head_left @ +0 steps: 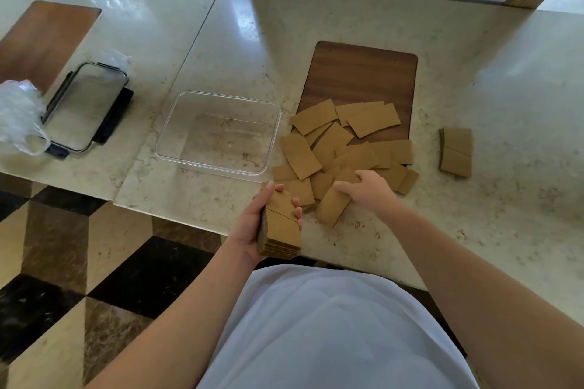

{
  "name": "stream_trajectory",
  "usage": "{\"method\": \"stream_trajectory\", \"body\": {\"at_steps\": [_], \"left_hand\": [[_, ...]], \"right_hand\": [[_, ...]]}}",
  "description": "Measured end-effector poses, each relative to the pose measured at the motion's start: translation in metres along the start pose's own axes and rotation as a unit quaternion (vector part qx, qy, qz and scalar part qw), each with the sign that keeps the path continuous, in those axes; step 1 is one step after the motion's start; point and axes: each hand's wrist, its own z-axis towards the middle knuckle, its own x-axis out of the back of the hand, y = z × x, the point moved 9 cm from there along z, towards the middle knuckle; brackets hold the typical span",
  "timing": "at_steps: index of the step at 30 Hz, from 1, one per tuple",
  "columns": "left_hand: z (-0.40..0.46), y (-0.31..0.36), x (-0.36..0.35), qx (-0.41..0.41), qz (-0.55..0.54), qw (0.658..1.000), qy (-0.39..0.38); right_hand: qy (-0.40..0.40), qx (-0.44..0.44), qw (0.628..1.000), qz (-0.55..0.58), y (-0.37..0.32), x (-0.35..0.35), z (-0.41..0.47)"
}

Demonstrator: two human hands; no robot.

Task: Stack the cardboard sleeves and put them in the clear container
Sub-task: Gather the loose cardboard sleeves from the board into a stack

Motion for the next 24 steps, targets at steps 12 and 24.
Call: {"method": "stream_trajectory", "body": {"at_steps": [12,24], "left_hand": [[0.014,0.007,-0.021,-0.11,0.058,0.991,0.044],[0.015,0.007,-0.03,-0.112,0.029,0.993,0.007]], "right_hand": [[-0.11,-0.101,0.895,0.42,-0.001,-0.016,-0.078],[-0.145,-0.069,0.922,0.352,-0.021,-0.058,-0.093]]}}
